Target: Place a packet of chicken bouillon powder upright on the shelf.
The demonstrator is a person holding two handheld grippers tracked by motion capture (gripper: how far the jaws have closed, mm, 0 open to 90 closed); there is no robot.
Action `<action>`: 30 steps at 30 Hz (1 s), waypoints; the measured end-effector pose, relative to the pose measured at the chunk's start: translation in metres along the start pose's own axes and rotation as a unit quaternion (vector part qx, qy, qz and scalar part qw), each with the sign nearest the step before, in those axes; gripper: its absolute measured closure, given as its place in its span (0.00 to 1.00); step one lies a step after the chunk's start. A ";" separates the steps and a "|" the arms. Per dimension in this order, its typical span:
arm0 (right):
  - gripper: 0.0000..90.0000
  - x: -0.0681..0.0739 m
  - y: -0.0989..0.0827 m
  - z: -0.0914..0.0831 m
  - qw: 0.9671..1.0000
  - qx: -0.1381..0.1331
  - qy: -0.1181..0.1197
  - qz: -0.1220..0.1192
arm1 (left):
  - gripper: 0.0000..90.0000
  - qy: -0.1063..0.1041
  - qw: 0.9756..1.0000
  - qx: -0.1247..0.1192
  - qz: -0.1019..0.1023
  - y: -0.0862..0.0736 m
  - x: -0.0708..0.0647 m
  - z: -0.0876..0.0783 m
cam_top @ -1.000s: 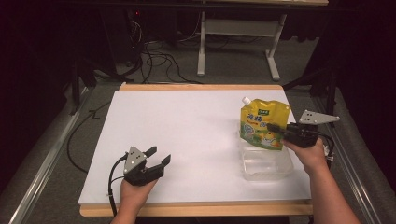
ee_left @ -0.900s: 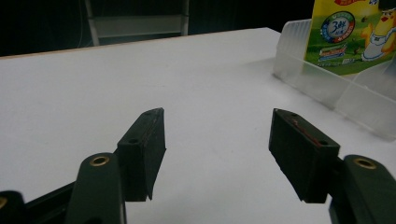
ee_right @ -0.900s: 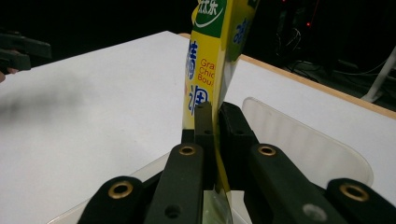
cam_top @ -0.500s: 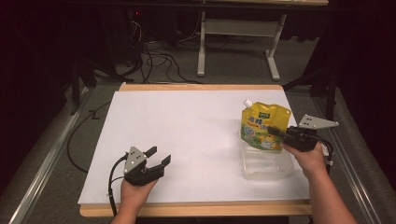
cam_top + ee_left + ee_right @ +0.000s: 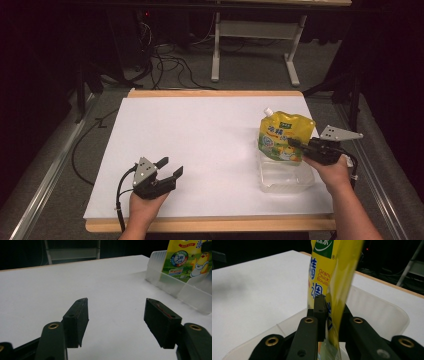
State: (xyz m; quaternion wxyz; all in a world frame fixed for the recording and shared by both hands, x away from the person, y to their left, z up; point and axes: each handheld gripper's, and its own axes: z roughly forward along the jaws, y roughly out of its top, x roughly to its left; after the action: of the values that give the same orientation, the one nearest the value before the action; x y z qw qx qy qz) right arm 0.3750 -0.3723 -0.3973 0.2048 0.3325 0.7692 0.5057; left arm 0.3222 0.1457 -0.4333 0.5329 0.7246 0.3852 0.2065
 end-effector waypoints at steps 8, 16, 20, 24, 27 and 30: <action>0.90 0.000 -0.010 -0.002 1.000 0.006 -0.016 0.010 | 0.41 -0.004 1.000 0.004 0.003 0.000 -0.001 0.001; 0.83 0.002 -0.010 -0.001 1.000 0.020 -0.022 0.005 | 0.41 -0.005 1.000 0.004 0.003 0.000 -0.001 0.001; 0.70 0.003 -0.010 -0.004 0.999 0.014 -0.027 0.019 | 0.41 -0.006 1.000 0.005 0.003 0.000 -0.001 0.001; 0.57 0.002 -0.008 -0.008 0.999 0.001 -0.036 0.027 | 0.41 -0.007 1.000 0.005 0.003 0.000 -0.002 0.001; 0.45 0.004 -0.007 -0.012 0.998 -0.004 -0.048 0.040 | 0.41 -0.007 1.000 0.005 0.004 0.000 -0.002 0.002; 0.32 0.008 -0.006 -0.017 0.996 -0.010 -0.073 0.045 | 0.41 -0.010 1.000 0.007 0.006 0.000 -0.003 0.002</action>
State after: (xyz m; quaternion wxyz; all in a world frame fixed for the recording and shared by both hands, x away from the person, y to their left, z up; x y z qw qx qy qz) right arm 0.3565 -0.3793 -0.3959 0.2407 0.4009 0.7315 0.4962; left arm 0.3218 0.1422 -0.4340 0.5299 0.7327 0.3775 0.1997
